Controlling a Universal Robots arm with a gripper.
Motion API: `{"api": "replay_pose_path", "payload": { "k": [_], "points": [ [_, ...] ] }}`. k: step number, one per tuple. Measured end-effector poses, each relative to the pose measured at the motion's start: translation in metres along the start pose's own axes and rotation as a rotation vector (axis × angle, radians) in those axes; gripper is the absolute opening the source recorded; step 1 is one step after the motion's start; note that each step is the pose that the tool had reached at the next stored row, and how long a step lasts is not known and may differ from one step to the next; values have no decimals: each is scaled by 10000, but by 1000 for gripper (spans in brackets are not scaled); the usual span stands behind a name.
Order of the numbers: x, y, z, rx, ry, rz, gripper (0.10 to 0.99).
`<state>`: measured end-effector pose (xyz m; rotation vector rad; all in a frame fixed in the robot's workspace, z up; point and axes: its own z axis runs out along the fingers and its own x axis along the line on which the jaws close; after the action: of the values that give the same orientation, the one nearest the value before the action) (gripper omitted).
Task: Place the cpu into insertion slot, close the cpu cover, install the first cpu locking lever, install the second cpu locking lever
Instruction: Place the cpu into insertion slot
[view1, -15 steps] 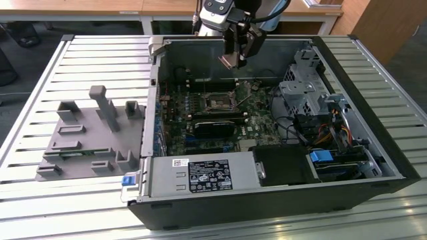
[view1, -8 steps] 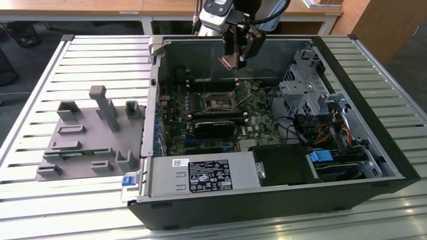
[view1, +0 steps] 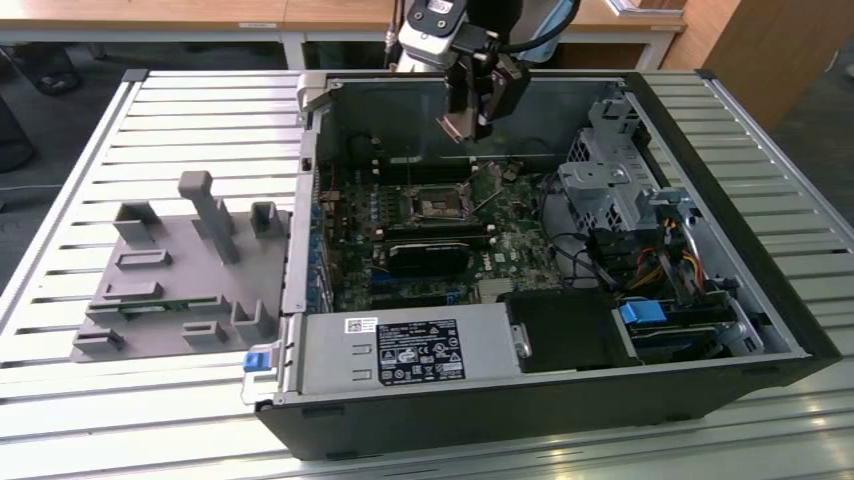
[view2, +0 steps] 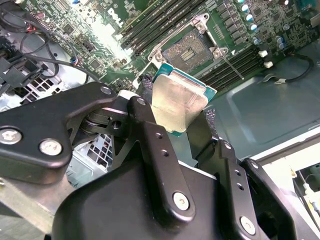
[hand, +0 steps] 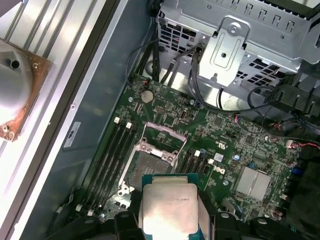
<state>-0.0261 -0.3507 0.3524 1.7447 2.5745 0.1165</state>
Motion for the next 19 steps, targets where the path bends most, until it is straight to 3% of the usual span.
{"api": "replay_pose_path", "payload": {
  "k": [9,19],
  "points": [
    [-1,-4,60,6,-7,85,525],
    [-2,-12,154,-25,-139,1766,525]
  ]
}}
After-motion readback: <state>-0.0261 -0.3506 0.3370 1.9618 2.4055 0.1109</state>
